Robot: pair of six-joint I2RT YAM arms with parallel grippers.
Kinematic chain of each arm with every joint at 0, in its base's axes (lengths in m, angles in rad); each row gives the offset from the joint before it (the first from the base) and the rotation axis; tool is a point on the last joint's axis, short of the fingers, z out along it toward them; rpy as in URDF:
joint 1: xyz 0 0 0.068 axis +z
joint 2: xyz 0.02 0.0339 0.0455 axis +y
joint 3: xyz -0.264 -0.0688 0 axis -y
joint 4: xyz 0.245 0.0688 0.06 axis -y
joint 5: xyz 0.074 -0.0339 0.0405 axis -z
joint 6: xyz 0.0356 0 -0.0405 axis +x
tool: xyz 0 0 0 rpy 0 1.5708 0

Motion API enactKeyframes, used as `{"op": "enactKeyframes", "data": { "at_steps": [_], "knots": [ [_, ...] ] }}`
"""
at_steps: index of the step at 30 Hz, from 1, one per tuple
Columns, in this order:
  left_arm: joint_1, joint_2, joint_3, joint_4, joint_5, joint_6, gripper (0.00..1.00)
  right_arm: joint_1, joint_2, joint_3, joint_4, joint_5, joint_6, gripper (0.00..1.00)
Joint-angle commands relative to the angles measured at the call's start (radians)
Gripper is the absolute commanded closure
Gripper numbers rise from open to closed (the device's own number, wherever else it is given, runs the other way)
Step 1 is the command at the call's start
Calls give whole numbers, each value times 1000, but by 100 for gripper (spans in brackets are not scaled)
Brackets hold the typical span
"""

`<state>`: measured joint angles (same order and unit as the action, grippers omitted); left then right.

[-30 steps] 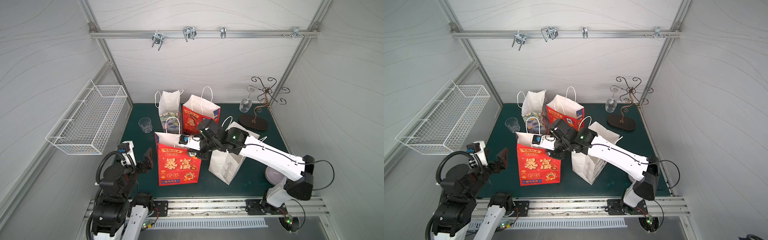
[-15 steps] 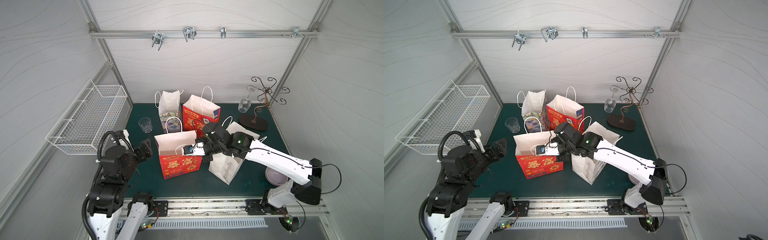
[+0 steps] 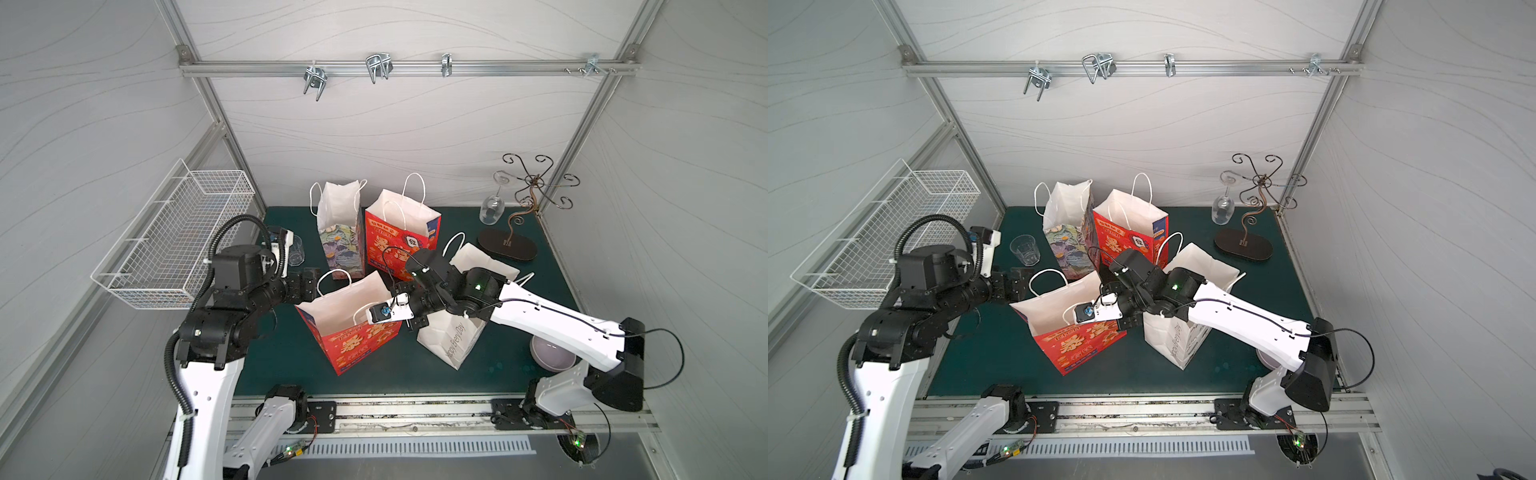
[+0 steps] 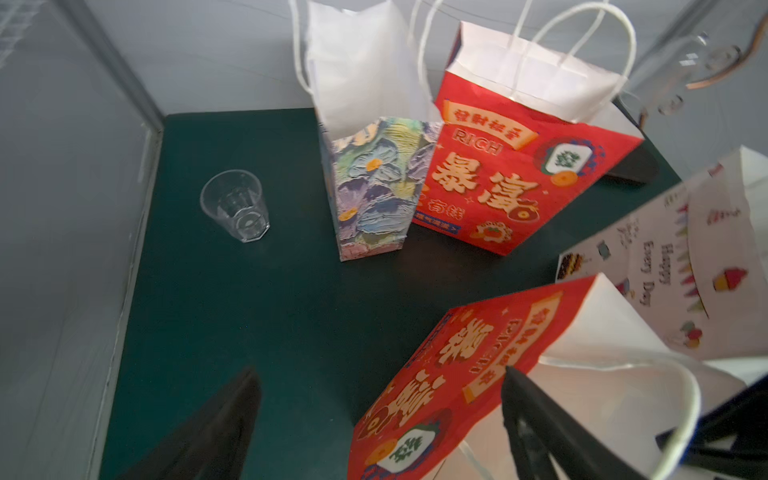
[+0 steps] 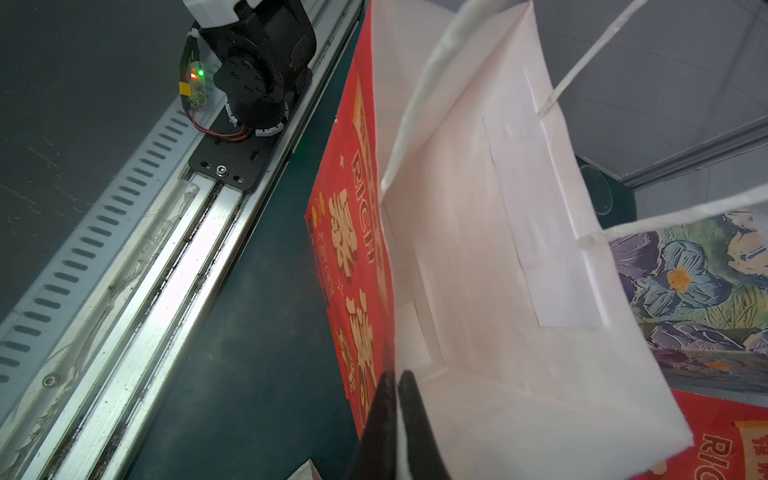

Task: Put away the paper bag
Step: Adjust the paper bag at the center of the board.

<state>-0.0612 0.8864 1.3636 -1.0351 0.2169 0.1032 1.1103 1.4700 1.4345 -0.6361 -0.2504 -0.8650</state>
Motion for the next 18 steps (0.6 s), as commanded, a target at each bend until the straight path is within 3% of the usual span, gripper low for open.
{"op": "enactKeyframes", "data": {
  "at_steps": [1, 8, 12, 18],
  "knots": [
    [-5, 36, 53, -54, 152, 165, 6, -6, -7, 17, -16, -27, -16, 95],
    [-5, 108, 72, -89, 277, 234, 1, -13, 4, 22, -15, -34, -14, 90],
    [-5, 128, 96, -67, 250, 257, 1, -16, 7, 27, -16, -27, -14, 85],
    [-5, 93, 148, 38, -148, 198, 9, -18, 15, 32, -7, 39, -2, 73]
  ]
}}
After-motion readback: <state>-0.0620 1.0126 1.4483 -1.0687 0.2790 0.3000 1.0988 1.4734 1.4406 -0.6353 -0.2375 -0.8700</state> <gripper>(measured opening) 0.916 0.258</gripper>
